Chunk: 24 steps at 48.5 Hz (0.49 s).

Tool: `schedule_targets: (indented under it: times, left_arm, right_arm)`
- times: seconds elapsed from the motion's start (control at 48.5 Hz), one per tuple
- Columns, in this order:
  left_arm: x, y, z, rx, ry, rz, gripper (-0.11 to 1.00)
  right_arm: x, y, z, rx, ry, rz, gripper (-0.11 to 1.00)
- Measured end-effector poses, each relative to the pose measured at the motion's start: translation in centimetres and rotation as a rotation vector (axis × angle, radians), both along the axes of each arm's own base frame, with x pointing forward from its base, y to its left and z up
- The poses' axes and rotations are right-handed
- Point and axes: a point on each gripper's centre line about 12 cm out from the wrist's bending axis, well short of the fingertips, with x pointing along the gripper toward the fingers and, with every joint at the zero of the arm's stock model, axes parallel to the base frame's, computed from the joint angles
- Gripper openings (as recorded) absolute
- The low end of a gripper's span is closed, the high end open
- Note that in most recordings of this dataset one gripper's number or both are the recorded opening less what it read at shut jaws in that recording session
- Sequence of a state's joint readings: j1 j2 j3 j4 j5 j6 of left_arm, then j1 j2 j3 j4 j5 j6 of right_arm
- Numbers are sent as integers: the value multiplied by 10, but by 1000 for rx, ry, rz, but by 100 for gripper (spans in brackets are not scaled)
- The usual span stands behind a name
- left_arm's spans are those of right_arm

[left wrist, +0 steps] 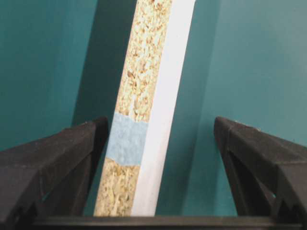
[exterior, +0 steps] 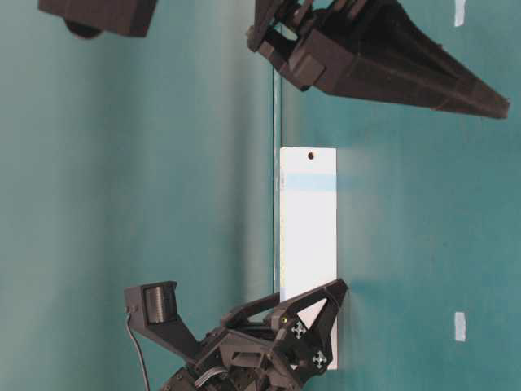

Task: Move the wooden board into place and insert the rod into its hole.
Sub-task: 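Close the left gripper on the white board's edge, then slide the held board rightward toward the table center with the left gripper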

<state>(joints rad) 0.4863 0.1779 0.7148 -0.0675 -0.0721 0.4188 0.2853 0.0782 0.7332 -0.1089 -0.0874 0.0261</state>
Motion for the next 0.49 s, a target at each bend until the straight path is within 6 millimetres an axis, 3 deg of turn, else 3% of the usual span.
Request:
schedule_targets:
  times: [0.082, 0.247, 0.494]
  left_arm:
    - [1, 1, 1, 0, -5, 4, 70]
    - [3, 1, 0, 4, -5, -3, 24]
    - [5, 2, -3, 18, -15, -8, 23]
  right_arm:
    - [0, 0, 0, 0, 0, 0, 97]
    - [0, 0, 0, -2, 4, 0, 97]
    - [0, 0, -1, -9, 21, -2, 97]
